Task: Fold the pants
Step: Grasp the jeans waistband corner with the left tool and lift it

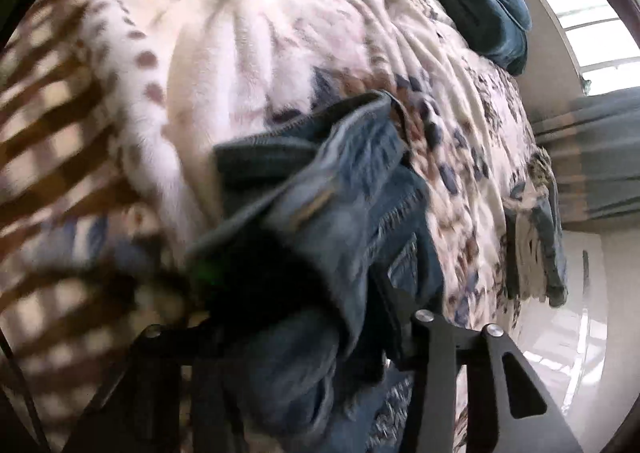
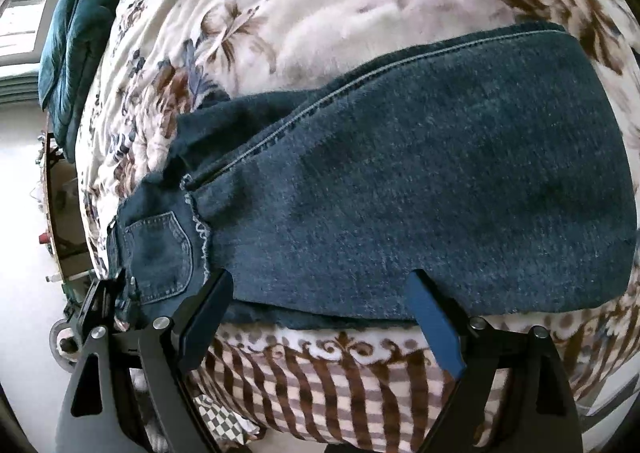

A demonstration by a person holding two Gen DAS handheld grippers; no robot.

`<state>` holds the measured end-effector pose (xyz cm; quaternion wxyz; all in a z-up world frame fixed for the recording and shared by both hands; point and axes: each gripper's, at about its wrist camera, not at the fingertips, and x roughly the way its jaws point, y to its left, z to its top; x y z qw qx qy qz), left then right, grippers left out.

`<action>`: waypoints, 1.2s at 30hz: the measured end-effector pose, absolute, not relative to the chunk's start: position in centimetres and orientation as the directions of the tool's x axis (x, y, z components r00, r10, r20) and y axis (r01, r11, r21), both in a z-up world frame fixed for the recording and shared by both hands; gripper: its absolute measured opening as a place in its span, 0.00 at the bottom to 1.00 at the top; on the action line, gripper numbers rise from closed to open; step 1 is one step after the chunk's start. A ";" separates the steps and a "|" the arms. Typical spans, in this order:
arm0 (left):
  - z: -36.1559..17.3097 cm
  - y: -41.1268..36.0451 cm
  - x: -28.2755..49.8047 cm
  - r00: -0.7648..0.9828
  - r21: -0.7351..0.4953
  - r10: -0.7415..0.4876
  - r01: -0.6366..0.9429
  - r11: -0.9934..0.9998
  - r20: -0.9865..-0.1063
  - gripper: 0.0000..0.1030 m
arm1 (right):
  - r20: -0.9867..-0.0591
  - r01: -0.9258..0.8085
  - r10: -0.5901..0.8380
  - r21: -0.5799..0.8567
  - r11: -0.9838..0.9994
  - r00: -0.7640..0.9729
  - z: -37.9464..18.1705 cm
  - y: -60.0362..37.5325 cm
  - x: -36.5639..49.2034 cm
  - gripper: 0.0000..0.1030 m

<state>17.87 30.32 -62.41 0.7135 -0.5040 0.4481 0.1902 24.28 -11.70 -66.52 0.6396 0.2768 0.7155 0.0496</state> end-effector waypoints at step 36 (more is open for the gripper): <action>-50.0 12.9 25.6 0.667 -0.499 -0.243 -0.222 0.838 -0.704 0.23 | -0.890 0.335 0.445 0.450 0.828 0.094 -64.4 -20.8 23.9 0.88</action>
